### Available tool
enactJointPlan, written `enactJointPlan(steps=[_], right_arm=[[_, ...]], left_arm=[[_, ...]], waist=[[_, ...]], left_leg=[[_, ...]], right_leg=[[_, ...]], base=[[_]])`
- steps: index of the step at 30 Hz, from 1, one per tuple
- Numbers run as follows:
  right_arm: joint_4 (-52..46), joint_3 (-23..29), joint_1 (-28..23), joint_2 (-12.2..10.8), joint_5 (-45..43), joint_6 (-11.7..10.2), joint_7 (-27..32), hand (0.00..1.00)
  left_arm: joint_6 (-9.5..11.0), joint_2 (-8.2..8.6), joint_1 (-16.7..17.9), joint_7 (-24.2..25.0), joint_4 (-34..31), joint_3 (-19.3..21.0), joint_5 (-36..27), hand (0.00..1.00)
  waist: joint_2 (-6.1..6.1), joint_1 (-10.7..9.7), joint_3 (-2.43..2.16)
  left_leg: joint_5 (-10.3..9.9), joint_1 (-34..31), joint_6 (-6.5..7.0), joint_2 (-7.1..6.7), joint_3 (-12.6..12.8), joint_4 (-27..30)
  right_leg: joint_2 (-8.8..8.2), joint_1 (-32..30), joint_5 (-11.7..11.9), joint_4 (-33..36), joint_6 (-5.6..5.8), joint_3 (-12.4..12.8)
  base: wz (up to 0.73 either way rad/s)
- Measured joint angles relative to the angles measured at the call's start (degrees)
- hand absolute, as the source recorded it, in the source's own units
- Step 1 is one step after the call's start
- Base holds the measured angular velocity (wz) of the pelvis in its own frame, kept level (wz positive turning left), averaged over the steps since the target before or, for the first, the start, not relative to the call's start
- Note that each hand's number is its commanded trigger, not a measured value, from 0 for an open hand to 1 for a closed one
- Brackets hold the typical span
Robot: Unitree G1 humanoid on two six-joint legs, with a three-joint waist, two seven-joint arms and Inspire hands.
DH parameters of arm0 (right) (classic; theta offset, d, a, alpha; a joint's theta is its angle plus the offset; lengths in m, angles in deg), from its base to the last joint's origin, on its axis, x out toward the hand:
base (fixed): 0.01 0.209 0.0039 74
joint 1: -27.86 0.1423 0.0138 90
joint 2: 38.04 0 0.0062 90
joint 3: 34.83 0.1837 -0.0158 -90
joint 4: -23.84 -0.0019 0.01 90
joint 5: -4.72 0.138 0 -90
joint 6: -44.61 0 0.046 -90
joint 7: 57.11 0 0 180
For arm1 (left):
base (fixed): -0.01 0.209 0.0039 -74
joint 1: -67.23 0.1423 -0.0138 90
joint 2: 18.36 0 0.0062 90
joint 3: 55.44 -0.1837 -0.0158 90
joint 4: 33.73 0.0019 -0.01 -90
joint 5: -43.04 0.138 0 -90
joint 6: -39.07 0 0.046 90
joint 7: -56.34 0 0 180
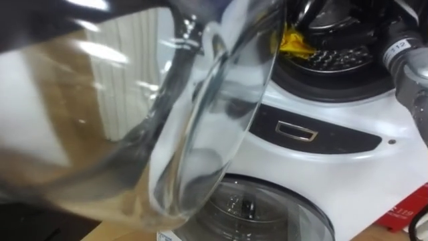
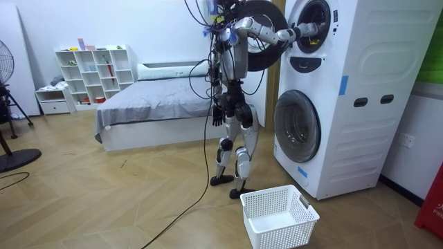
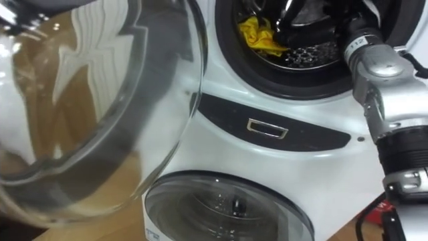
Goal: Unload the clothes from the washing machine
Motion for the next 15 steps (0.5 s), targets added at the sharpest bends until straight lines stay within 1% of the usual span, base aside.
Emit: enactJointPlan(steps=[2,4,6,7,8,9,10,11,12,14,15], right_arm=[[0.0,-0.02,0.01,0.0,-3.71,0.08,-1.17,0.0],[-0.01,-0.3,0.07,0.1,-6.34,0.55,-1.87,0.0],[0.01,-2.89,0.45,0.36,-9.2,1.12,-3.22,0.0],[0.03,-3.42,0.51,0.37,-9.89,1.22,-3.61,0.0],[0.1,-5.16,0.63,0.49,-11.79,1.23,-4.36,0.0],[0.83,-7.28,1.09,0.51,-13.68,1.22,-5.21,0.0],[1.3,-8.16,1.24,0.51,-14.28,1.22,-5.64,0.0],[2.07,-9.23,1.27,0.47,-15.72,1.22,-6.4,0.0],[2.44,-9.42,1.27,0.48,-16.55,1.22,-7.14,0.0],[2.58,-9.46,1.86,0.48,-17.54,1.21,-7.85,0.0],[2.61,-9.48,2.21,0.49,-17.84,1.2,-8.3,0.0]], left_arm=[[-0.01,-0.04,-0.39,0.0,0.18,0.0,-0.08,0.0],[0.01,-0.5,-0.56,0.0,0.52,-0.01,-0.06,0.0],[-0.08,-1.35,-1.03,-0.04,1.72,-0.01,-0.41,0.0],[-0.11,-1.37,-1.09,-0.04,2.08,-0.01,-0.51,0.0],[-0.23,-1.33,-1.37,-0.05,2.19,-0.11,-1.11,0.0],[-0.22,-1.37,-1.58,-0.06,2.19,-0.21,-1.62,0.0],[-0.2,-1.47,-1.68,-0.08,2.24,-0.38,-1.81,0.0],[-0.15,-1.76,-2.1,-0.13,2.51,-0.77,-2.41,0.0],[0.07,-2.03,-2.61,-0.14,3.0,-1.22,-2.85,0.0],[0.31,-2.22,-3.0,-0.15,3.98,-1.25,-3.29,0.0],[0.26,-2.33,-3.14,-0.14,4.49,-1.23,-3.26,0.0]], waist=[[-0.44,0.05,0.02],[-1.24,0.24,-0.02],[-2.39,0.4,0.06],[-2.46,0.41,0.06],[-2.58,0.47,0.01],[-2.6,0.56,0.08],[-2.69,0.61,0.1],[-2.62,1.3,0.43],[-2.62,1.95,0.48],[-2.61,2.14,0.56],[-2.61,2.29,0.7]], left_leg=[[0.01,0.1,-0.02,-0.12,-0.18,-0.03],[0.06,0.21,-0.11,-0.24,-0.22,-0.11],[0.13,0.2,-0.24,-0.27,-0.4,-0.09],[0.13,0.21,-0.23,-0.27,-0.4,-0.07],[0.13,0.32,-0.23,-0.21,-0.2,-0.1],[0.13,0.47,-0.23,-0.17,-0.26,-0.11],[0.13,0.55,-0.23,-0.18,-0.33,-0.14],[0.13,0.85,-0.23,-0.17,-0.4,-0.25],[0.13,1.18,-0.23,-0.12,-0.36,-0.5],[0.13,1.51,-0.23,-0.03,-0.35,-0.57],[0.13,1.92,-0.23,0.0,-0.28,-0.75]], right_leg=[[-0.23,-0.16,-0.57,0.89,0.02,-0.12],[-0.22,-0.17,-0.76,1.11,-0.02,-0.23],[0.07,-0.1,-0.77,0.97,-0.09,-0.34],[0.29,-0.05,-0.76,0.9,-0.11,-0.59],[0.3,0.06,-0.76,0.82,-0.11,-0.71],[0.29,0.16,-0.76,0.82,-0.11,-0.71],[0.29,0.23,-0.76,0.82,-0.11,-0.73],[0.33,0.51,-0.76,0.77,-0.11,-0.73],[0.4,0.7,-0.76,0.73,-0.11,-0.59],[0.43,1.0,-0.76,0.67,-0.11,-0.65],[0.54,1.32,-0.76,0.66,-0.11,-0.46]], base=[[0.08],[0.04],[0.0],[0.0],[0.0],[0.0],[0.0],[0.0],[0.0],[0.0],[-0.04]])
